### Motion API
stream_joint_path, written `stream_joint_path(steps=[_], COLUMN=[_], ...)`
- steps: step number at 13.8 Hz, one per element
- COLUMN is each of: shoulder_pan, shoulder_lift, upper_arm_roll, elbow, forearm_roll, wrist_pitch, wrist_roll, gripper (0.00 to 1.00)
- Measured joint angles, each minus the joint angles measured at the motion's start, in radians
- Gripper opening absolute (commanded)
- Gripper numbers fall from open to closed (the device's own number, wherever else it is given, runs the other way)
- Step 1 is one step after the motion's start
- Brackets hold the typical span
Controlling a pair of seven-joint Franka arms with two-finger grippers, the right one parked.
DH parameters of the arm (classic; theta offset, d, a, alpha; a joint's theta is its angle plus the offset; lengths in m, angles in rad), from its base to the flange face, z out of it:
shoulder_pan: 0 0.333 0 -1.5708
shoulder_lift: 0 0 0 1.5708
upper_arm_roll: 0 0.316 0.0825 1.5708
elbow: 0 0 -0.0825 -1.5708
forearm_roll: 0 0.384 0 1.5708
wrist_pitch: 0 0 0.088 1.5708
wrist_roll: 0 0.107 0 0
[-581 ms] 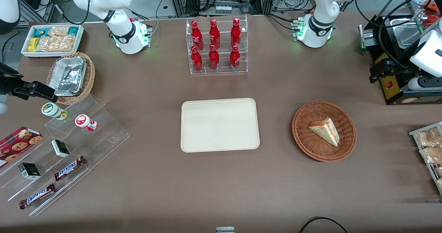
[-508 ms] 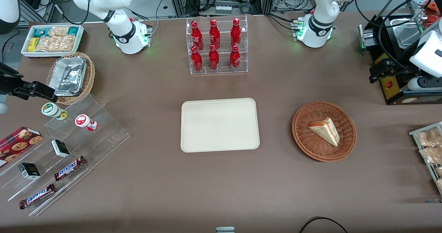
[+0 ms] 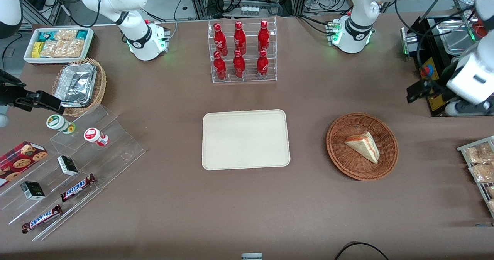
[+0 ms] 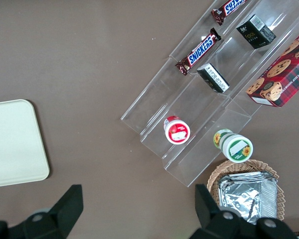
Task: Place sandwich from basket to tray
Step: 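Move the left gripper over the sandwich in the wicker basket, then lower the left gripper and close it on the wrapped sandwich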
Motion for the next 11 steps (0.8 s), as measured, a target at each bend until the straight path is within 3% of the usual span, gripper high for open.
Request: stream_joint_path(steps=[5, 11], shoulder_pan=[-0.037, -0.059], shoulder_lift=[0.091, 0.106], upper_arm_roll=[-0.005, -0.006], elbow=[-0.097, -0.293], forearm_roll=[0.0, 0.0], wrist_pitch=[0.212, 0.492], wrist_roll=[-0.052, -0.215], gripper=[1.0, 1.0])
